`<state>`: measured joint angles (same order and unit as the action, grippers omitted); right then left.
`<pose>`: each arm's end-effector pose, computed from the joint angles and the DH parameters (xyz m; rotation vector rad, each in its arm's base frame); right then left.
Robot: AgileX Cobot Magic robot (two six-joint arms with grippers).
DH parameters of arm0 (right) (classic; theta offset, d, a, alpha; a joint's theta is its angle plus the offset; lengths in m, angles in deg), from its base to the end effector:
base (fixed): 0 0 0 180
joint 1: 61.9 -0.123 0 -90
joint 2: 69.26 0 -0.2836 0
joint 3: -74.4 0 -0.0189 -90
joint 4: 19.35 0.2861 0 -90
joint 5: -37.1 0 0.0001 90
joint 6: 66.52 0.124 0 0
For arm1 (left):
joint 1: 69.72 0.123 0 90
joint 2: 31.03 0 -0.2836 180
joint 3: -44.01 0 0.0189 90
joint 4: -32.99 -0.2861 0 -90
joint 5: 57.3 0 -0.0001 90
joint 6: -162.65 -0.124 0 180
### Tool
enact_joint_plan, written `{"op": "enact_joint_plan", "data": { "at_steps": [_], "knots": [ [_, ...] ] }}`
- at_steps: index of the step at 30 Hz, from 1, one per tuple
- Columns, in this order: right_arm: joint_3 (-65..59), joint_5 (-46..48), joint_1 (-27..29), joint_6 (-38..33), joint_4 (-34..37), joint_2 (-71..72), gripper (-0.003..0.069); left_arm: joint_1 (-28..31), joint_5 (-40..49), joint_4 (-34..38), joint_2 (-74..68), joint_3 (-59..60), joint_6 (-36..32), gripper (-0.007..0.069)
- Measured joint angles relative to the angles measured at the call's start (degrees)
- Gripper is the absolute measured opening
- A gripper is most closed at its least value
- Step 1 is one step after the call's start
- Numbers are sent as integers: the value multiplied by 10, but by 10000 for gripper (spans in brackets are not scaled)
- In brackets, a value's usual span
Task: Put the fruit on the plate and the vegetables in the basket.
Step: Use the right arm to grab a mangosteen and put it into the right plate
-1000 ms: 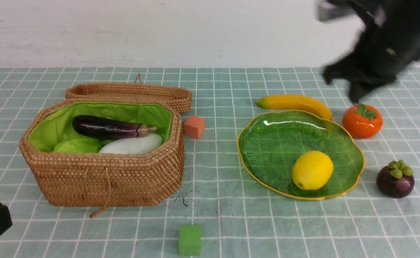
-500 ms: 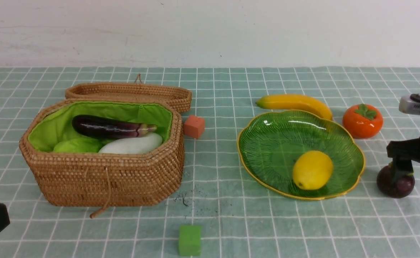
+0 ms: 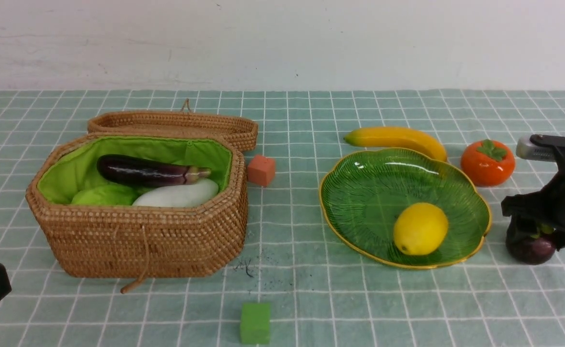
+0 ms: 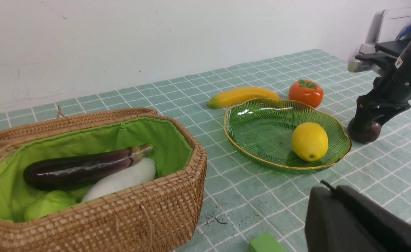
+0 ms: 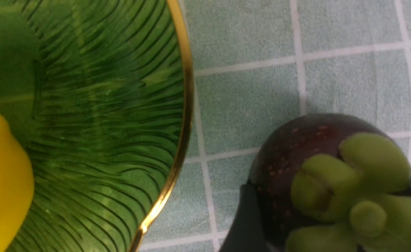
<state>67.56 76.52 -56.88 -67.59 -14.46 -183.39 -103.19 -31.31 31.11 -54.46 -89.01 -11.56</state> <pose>0.4117 -0.0294 0.1342 0.1754 2.7904 0.0659 0.1063 -0.0681 0.3356 0.4216 1.6522 -0.4794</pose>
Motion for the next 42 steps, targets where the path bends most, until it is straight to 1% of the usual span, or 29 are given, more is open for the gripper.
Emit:
{"op": "enact_joint_plan", "data": {
  "at_steps": [4, 9, 11, 20, 38, 42],
  "knots": [
    [2, -1, 1, -17, 1, -1, 528, 0, -1, 0, 0, 0, 0, -13],
    [4, 12, 1, -18, 0, 3, 528, 0, -3, 1, 0, 0, 0, -13],
    [9, 42, 1, -18, 2, 22, 528, 0, -3, 8, 0, 0, 0, -13],
    [51, 73, 1, -18, 19, 103, 528, 0, -3, 40, 0, 0, 0, -13],
    [53, 91, 1, -20, 21, 106, 528, 0, -3, 48, 0, 0, 0, -13],
    [53, 91, 0, -24, 38, 106, 528, 0, -3, 48, 0, 0, 0, -13]
  ]
}}
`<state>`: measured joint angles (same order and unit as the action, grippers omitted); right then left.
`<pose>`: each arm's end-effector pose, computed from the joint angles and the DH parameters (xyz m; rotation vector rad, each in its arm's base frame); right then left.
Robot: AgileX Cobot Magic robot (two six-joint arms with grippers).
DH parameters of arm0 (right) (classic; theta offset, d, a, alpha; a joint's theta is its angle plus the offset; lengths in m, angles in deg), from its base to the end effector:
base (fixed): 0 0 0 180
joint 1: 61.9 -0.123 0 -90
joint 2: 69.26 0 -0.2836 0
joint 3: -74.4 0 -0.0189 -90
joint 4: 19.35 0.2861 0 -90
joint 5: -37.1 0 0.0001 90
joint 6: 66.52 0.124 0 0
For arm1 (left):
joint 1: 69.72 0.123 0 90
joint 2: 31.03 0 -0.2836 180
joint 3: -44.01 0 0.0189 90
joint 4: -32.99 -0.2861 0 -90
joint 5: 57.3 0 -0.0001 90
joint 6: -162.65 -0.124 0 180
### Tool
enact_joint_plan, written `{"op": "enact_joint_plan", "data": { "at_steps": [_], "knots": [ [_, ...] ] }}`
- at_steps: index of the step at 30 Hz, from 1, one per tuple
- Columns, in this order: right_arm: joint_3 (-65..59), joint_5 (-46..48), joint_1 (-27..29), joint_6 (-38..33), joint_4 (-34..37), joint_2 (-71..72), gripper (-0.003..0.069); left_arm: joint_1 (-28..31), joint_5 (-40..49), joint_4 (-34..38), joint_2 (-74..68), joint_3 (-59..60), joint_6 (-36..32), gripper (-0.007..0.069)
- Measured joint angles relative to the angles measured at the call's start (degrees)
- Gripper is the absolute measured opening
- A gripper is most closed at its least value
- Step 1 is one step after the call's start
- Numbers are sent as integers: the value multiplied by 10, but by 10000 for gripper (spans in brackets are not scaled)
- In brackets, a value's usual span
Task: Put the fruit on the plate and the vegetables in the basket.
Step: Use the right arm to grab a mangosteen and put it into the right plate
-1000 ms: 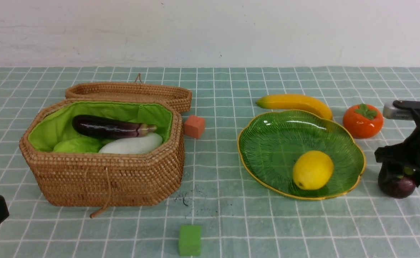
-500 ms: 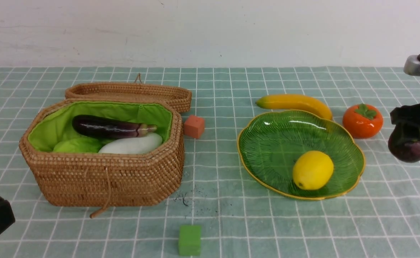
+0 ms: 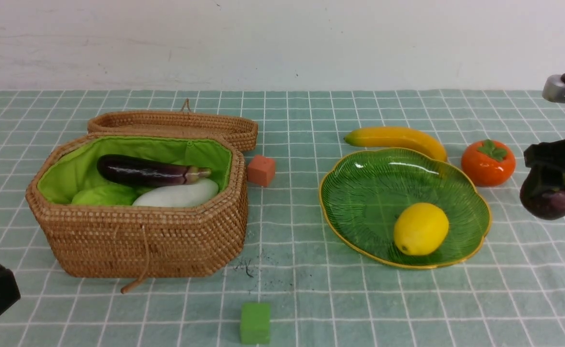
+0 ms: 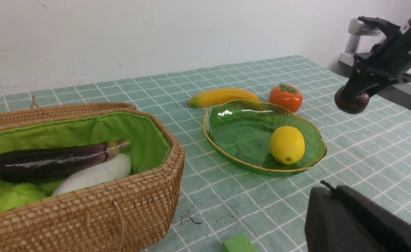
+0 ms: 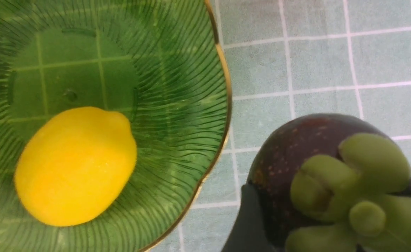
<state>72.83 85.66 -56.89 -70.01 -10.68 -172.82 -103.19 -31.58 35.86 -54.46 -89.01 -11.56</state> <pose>0.4024 -0.0212 0.2321 0.1339 2.6681 0.1363 0.1038 -0.0719 0.3362 0.3876 1.6646 -0.5659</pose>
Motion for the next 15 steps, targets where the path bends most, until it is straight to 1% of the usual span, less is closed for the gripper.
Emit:
{"op": "enact_joint_plan", "data": {
  "at_steps": [4, 7, 9, 10, 15],
  "knots": [
    [0, -5, -23, -30, 33, 0, 527, 0, 1, 26, 0, 0, -2, -13],
    [0, -19, -52, -45, 51, 0, 527, 0, 19, 76, 0, 0, -18, -13],
    [0, -25, -61, -48, 55, 0, 527, 0, 26, 92, 0, 0, -24, -13],
    [0, -30, -69, -50, 56, 0, 527, 0, 35, 113, 0, 0, -36, -13],
    [0, -44, -89, -52, 66, 0, 527, 0, 41, 127, 0, 0, -58, -13]
  ]
}}
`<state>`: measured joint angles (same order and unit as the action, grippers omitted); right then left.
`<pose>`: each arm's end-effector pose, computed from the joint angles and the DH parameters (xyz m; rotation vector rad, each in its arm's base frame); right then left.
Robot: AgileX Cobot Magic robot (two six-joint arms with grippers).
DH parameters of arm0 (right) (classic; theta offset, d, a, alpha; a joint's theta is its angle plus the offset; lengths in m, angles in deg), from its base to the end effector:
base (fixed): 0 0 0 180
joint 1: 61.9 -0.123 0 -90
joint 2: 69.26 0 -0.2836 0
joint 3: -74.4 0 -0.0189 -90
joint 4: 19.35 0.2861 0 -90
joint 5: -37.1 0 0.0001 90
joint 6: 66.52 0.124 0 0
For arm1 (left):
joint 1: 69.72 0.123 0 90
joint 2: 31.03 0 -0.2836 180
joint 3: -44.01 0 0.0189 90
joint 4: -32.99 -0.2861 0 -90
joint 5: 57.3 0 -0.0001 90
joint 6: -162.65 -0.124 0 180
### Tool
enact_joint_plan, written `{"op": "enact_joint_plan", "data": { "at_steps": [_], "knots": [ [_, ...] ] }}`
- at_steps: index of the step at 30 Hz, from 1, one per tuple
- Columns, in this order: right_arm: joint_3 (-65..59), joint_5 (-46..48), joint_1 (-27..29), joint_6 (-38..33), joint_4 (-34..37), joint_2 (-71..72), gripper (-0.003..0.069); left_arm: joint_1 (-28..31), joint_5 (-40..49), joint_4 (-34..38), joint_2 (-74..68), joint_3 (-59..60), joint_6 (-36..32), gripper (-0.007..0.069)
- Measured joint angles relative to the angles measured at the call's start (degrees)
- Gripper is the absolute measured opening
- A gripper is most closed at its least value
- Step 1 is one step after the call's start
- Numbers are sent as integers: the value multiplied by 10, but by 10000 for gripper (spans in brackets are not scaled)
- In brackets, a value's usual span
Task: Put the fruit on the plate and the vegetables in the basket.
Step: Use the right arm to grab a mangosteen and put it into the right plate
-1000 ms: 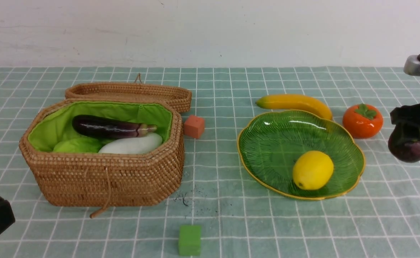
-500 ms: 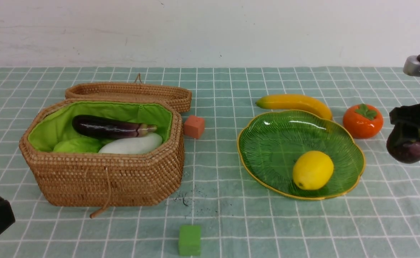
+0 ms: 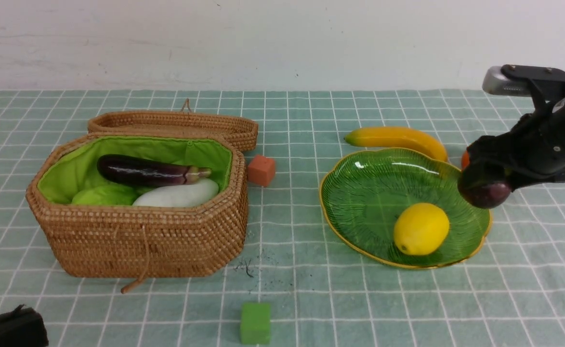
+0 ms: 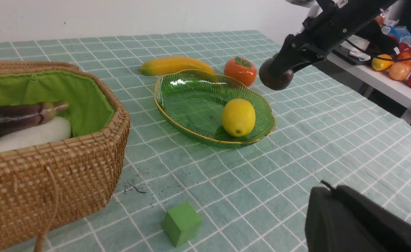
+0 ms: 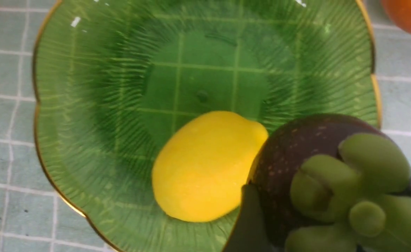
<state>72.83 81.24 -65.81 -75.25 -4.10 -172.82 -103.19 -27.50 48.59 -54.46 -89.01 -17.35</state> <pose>0.4092 0.0508 0.2386 -0.1033 2.5836 0.2785 0.0945 -0.0824 0.3296 0.4076 1.7391 -0.7150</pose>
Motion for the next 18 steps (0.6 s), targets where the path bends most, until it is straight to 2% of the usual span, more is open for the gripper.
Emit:
{"op": "enact_joint_plan", "data": {
  "at_steps": [3, 10, 18],
  "knots": [
    [0, -18, -14, -11, 18, 0, 527, 0, 0, 0, 0, 0, 0, -13],
    [44, -61, -63, -83, 115, -42, 527, 0, -15, 0, 0, 0, 0, -13],
    [82, -91, -75, -91, 128, -132, 527, 0, -20, 0, 0, 0, 0, -13]
  ]
}}
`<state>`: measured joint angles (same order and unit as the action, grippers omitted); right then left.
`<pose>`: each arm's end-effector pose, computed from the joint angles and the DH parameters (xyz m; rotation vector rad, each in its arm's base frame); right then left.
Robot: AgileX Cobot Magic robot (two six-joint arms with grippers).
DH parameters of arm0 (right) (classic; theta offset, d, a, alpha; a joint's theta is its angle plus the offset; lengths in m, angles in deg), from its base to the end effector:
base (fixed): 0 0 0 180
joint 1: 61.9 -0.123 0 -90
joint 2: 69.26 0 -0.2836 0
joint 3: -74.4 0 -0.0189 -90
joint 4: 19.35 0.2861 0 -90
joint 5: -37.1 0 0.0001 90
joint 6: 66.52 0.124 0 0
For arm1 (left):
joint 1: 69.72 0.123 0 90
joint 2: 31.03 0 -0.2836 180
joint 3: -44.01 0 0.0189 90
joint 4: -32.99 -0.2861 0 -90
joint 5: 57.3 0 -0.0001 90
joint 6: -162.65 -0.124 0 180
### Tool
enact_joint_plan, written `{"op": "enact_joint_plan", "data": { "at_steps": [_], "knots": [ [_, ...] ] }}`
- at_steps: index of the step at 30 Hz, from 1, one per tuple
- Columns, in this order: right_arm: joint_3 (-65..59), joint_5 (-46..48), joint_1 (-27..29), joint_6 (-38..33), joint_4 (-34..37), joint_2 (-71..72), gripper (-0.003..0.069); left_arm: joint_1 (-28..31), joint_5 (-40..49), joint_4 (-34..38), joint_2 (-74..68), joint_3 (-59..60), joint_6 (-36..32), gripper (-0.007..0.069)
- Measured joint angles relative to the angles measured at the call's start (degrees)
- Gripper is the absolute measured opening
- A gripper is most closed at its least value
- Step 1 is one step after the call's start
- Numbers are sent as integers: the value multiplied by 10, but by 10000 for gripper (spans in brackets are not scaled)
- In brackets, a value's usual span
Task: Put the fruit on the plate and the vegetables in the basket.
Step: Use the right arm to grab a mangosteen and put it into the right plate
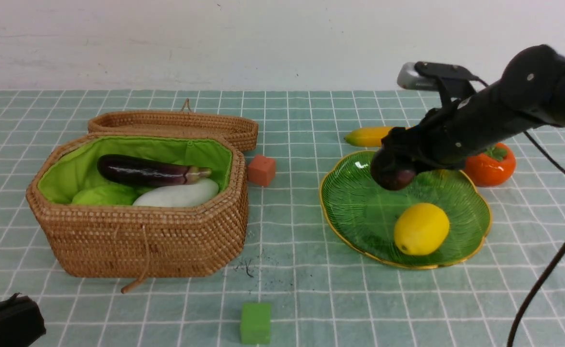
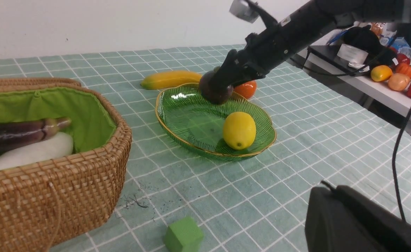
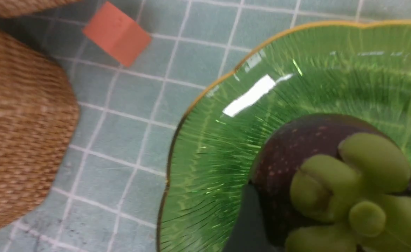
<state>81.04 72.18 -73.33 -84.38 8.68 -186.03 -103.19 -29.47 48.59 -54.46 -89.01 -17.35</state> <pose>0.4603 0.1273 0.2015 -0.2425 2.4764 0.4658 0.0957 -0.0819 0.3336 0.3931 1.7067 -0.7181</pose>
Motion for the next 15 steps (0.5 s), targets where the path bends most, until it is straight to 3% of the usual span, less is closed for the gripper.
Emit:
{"op": "enact_joint_plan", "data": {
  "at_steps": [4, 7, 9, 15],
  "knots": [
    [2, 7, 0, 0, 0, -26, 539, 0, 0, 0, 0, 0, 0, -13],
    [10, 23, 2, 0, -5, -23, 650, 0, -1, 0, 0, 0, 0, -13],
    [18, 41, 9, 0, -20, -13, 674, 0, -2, 0, 0, 0, 0, -13],
    [56, 93, 79, 55, -87, 41, 610, 0, -21, 0, 0, 0, 0, -13]
  ]
}}
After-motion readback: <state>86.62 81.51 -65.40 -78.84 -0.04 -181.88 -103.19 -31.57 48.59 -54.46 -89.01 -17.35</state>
